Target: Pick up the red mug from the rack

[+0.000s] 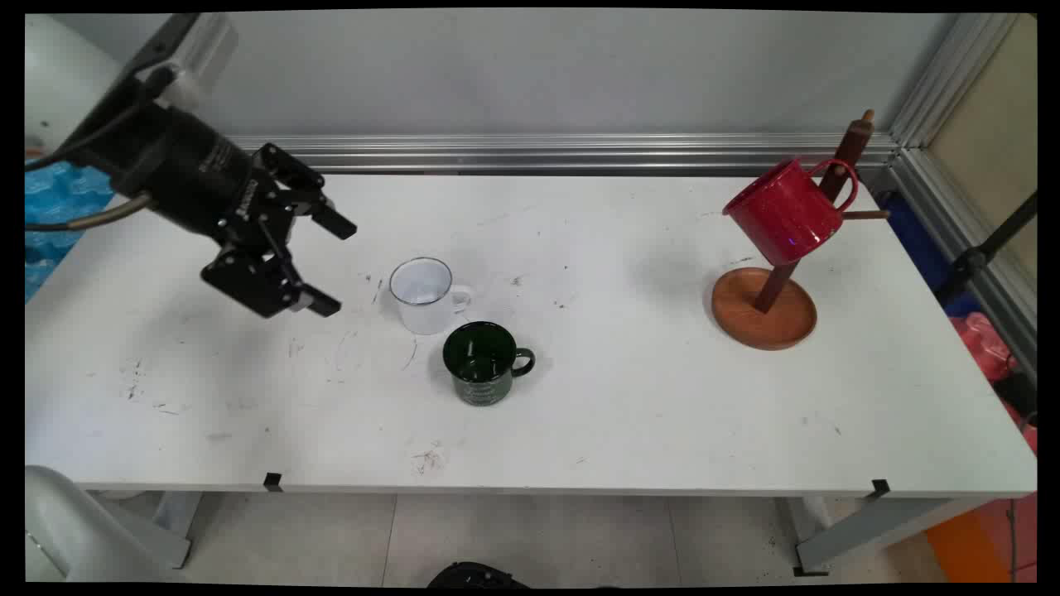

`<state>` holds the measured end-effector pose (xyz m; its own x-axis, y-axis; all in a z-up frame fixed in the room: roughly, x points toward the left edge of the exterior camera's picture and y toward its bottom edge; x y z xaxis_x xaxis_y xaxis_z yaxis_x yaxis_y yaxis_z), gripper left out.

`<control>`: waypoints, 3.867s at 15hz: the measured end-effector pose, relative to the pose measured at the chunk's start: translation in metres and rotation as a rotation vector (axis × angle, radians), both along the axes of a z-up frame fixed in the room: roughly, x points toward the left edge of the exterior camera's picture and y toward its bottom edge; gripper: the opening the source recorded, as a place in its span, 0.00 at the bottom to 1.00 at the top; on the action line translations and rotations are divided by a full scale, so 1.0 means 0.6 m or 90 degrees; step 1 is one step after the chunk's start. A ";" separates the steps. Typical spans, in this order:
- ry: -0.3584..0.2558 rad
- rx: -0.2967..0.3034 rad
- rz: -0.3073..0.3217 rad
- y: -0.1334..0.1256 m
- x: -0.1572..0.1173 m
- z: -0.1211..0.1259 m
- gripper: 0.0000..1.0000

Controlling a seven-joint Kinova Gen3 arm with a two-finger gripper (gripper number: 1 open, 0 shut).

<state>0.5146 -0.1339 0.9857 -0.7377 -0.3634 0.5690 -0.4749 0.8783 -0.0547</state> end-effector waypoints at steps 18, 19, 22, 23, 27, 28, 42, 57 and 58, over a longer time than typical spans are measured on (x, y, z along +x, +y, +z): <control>0.149 -0.032 0.045 -0.222 -0.152 -0.009 1.00; 0.158 -0.034 0.041 -0.237 -0.162 -0.011 1.00; 0.178 -0.037 0.027 -0.272 -0.187 -0.016 1.00; 0.183 -0.037 0.021 -0.282 -0.194 -0.018 1.00; 0.200 -0.038 -0.005 -0.322 -0.220 -0.025 1.00; 0.203 -0.038 -0.012 -0.332 -0.226 -0.027 1.00; 0.232 -0.035 -0.151 -0.476 -0.304 -0.066 1.00; 0.237 -0.017 -0.280 -0.568 -0.395 -0.116 1.00; 0.238 -0.016 -0.283 -0.571 -0.399 -0.118 1.00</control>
<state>0.2752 -0.4765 0.9150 -0.5640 -0.0470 0.8244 -0.0517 0.9984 0.0216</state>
